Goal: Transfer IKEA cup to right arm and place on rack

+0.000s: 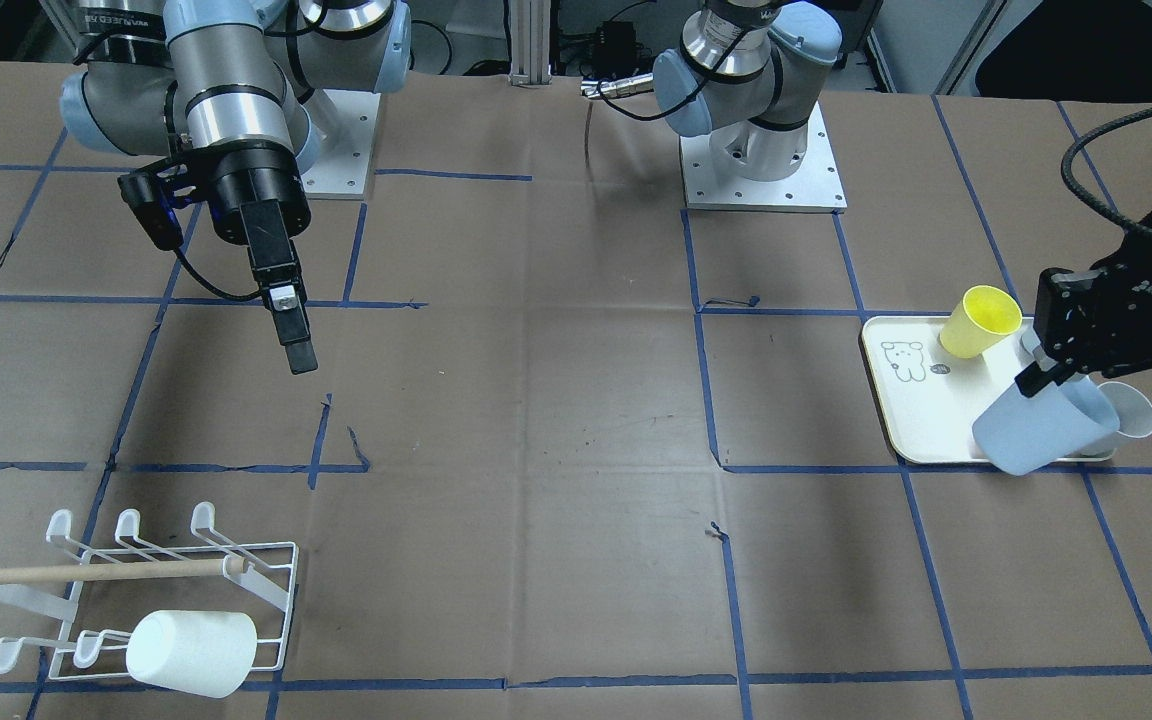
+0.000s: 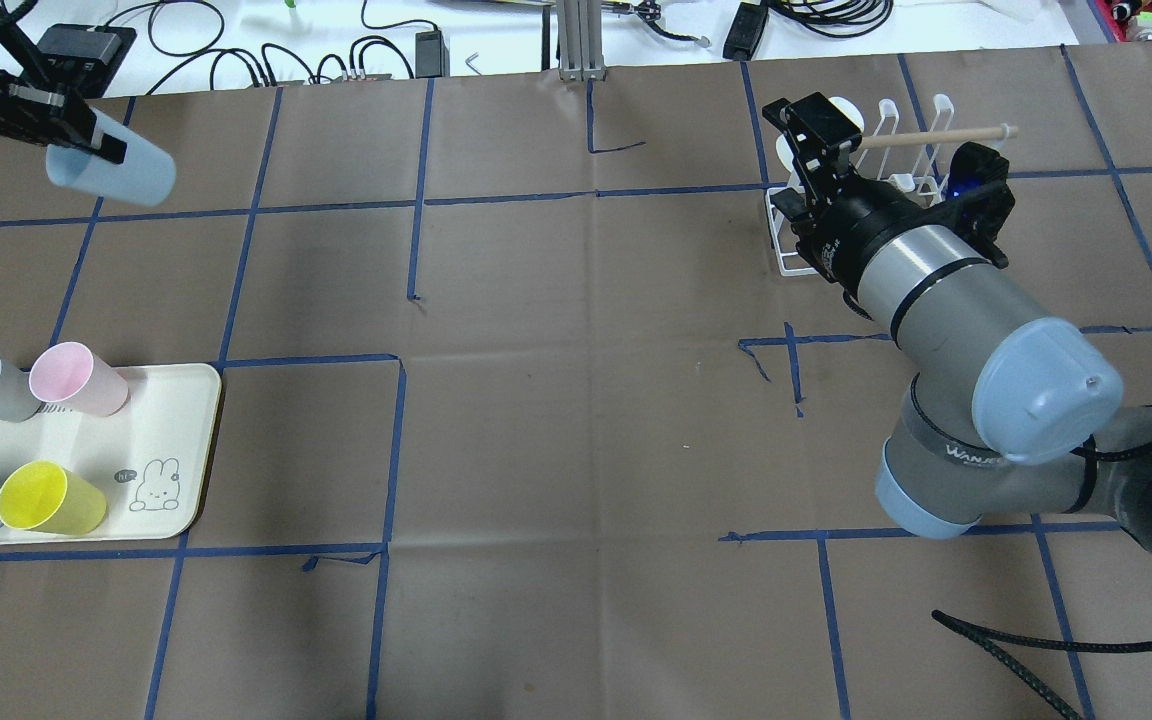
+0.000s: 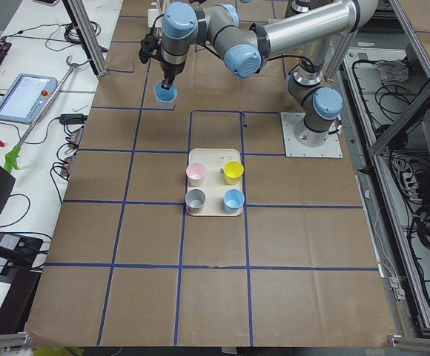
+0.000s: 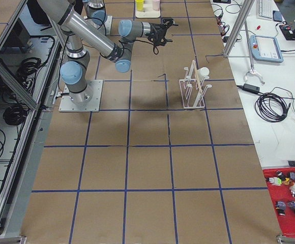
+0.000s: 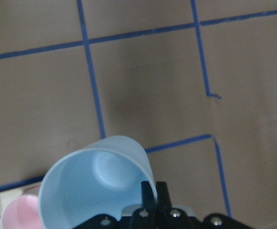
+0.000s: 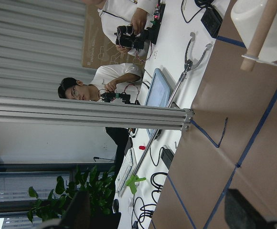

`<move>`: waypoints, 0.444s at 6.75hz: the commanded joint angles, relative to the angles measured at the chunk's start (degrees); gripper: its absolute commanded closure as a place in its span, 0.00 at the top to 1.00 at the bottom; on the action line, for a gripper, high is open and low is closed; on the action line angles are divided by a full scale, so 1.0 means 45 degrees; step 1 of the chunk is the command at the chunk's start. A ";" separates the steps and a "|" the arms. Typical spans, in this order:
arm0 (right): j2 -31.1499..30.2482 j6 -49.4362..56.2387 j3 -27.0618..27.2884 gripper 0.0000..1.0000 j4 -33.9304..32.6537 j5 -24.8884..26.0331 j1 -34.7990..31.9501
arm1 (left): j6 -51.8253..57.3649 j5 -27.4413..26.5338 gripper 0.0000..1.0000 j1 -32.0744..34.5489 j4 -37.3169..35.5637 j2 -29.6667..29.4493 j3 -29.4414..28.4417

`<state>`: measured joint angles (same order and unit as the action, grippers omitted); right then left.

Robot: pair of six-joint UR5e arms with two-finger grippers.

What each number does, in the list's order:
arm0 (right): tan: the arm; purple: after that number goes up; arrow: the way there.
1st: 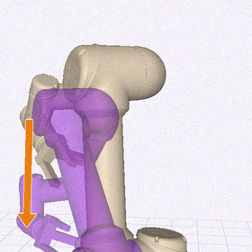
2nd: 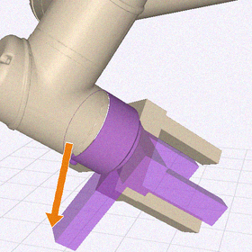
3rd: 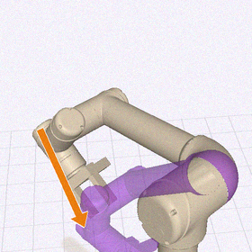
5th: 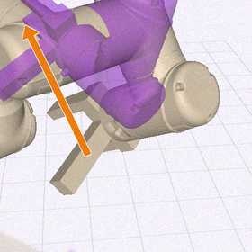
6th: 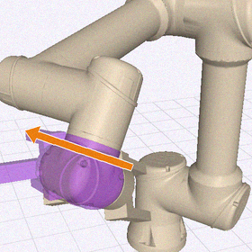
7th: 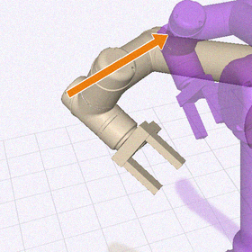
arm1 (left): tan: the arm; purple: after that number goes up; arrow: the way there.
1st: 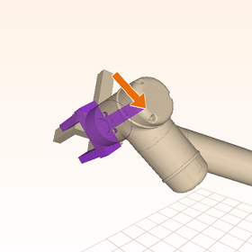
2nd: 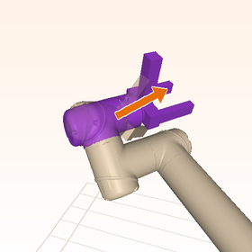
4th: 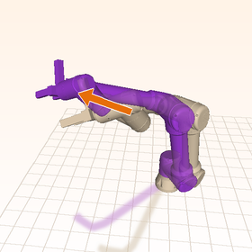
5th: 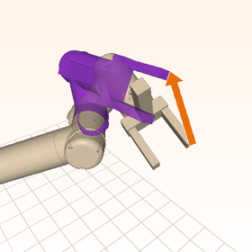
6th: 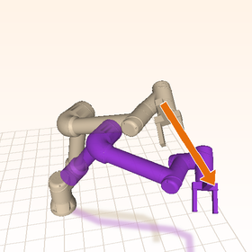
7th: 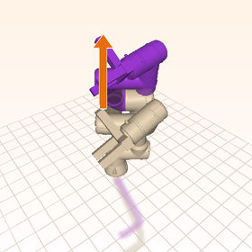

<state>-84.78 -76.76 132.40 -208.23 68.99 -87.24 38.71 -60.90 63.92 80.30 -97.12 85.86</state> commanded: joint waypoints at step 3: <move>0.0149 -0.0286 0.0089 1.00 -0.0111 0.0020 -0.0027 | 0.0186 0.5929 0.00 0.1863 -0.8036 -0.1517 0.2066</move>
<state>-84.22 -77.94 132.78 -208.18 69.08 -87.35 39.55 -39.04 69.20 56.89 -100.98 92.00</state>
